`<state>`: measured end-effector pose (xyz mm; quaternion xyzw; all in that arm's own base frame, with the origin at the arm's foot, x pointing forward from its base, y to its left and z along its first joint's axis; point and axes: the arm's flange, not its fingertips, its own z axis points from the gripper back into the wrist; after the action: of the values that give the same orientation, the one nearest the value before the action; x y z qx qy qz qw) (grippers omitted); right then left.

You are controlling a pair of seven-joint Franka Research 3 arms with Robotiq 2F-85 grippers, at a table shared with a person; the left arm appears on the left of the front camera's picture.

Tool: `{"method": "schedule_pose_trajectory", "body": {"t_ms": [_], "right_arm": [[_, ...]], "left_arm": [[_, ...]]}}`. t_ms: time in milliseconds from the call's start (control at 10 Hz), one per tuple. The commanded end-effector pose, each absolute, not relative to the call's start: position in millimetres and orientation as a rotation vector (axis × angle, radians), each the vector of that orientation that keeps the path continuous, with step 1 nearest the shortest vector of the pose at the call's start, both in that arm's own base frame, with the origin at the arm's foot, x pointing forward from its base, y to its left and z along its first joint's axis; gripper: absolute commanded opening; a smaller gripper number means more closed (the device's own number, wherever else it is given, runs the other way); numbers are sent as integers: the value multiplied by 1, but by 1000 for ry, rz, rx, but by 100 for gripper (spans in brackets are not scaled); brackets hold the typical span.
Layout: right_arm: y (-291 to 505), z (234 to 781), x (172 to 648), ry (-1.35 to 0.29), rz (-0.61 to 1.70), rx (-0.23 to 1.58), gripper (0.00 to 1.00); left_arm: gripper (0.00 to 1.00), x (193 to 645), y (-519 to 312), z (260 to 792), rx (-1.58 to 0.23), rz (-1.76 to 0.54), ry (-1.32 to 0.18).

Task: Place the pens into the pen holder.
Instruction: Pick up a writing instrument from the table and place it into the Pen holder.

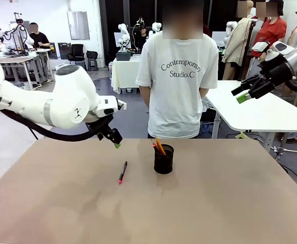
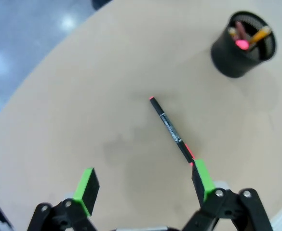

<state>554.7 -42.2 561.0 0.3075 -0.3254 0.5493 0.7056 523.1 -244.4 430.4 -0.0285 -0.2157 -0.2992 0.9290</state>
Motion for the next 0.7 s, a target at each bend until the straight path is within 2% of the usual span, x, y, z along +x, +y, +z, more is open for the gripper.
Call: {"method": "schedule_pose_trajectory", "body": {"t_ms": [0, 300, 600], "right_arm": [[-42, 562, 554, -725, 1221, 682, 100], [-42, 562, 554, -725, 1221, 682, 100], [-42, 562, 554, -725, 1221, 682, 100]], "left_arm": [[100, 538, -278, 429, -34, -559, -347], [100, 553, -300, 406, -28, -484, -216], [100, 562, -310, 387, 49, -439, -183]]}}
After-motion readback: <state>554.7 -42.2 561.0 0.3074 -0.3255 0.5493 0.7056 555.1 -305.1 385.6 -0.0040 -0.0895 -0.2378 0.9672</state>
